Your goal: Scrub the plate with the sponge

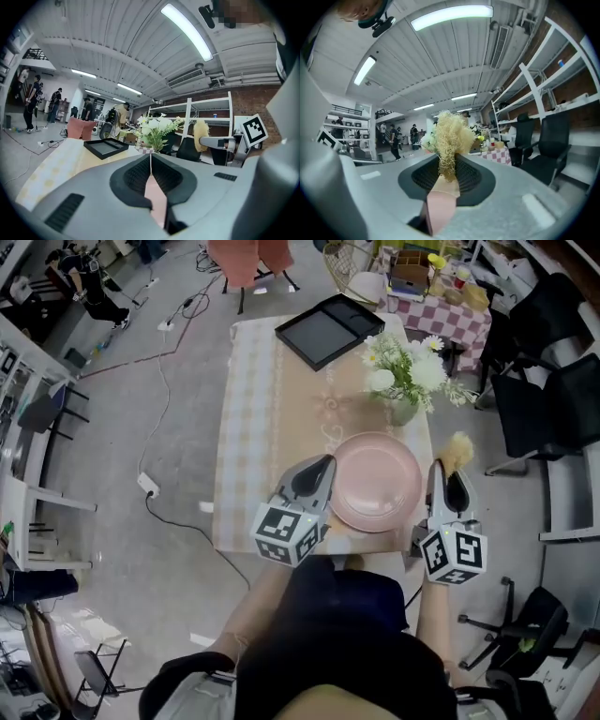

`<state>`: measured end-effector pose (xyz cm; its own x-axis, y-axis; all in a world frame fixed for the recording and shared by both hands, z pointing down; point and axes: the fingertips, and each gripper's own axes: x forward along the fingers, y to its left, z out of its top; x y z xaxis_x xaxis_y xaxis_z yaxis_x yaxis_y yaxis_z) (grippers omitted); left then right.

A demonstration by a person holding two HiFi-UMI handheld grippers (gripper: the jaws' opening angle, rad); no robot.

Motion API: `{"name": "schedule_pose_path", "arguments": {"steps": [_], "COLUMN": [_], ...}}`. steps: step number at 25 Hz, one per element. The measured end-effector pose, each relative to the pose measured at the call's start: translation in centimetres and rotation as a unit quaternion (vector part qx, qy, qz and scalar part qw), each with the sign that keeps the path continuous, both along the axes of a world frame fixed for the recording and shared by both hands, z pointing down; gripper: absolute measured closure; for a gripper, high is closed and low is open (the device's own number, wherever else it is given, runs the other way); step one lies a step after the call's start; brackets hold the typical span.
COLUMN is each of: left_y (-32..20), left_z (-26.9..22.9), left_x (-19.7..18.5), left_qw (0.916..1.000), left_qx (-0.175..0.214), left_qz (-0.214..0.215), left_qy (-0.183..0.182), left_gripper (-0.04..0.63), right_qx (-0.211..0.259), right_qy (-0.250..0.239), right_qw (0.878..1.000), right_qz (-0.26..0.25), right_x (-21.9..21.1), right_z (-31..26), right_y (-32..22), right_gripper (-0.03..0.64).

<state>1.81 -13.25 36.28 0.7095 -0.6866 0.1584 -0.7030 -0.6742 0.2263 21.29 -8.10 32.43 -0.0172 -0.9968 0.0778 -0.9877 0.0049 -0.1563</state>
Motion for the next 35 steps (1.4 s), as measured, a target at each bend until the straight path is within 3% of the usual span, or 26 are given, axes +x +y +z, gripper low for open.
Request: {"name": "schedule_pose_path", "arguments": {"steps": [4, 7, 16, 35], "left_y": [-0.2, -0.1, -0.3, -0.6], "left_z": [-0.4, 0.1, 1.0, 2.8], "left_x": [0.5, 0.5, -0.7, -2.5], "left_qw": [0.9999, 0.9999, 0.9981, 0.9969], "left_qx": [0.009, 0.014, 0.039, 0.013], "left_qz": [0.001, -0.002, -0.042, -0.074], "left_qy": [0.003, -0.006, -0.022, -0.025], "left_gripper": [0.578, 0.578, 0.578, 0.578], "right_qx": [-0.002, -0.019, -0.035, -0.051], "right_qy": [0.028, 0.033, 0.049, 0.043], "right_qw": [0.998, 0.996, 0.997, 0.998], "right_qz": [0.064, 0.075, 0.051, 0.004], "right_x": [3.0, 3.9, 2.4, 1.5], "right_z": [0.8, 2.4, 3.6, 4.0], "right_y": [1.7, 2.5, 2.3, 1.9], "right_gripper": [0.531, 0.532, 0.538, 0.543]}}
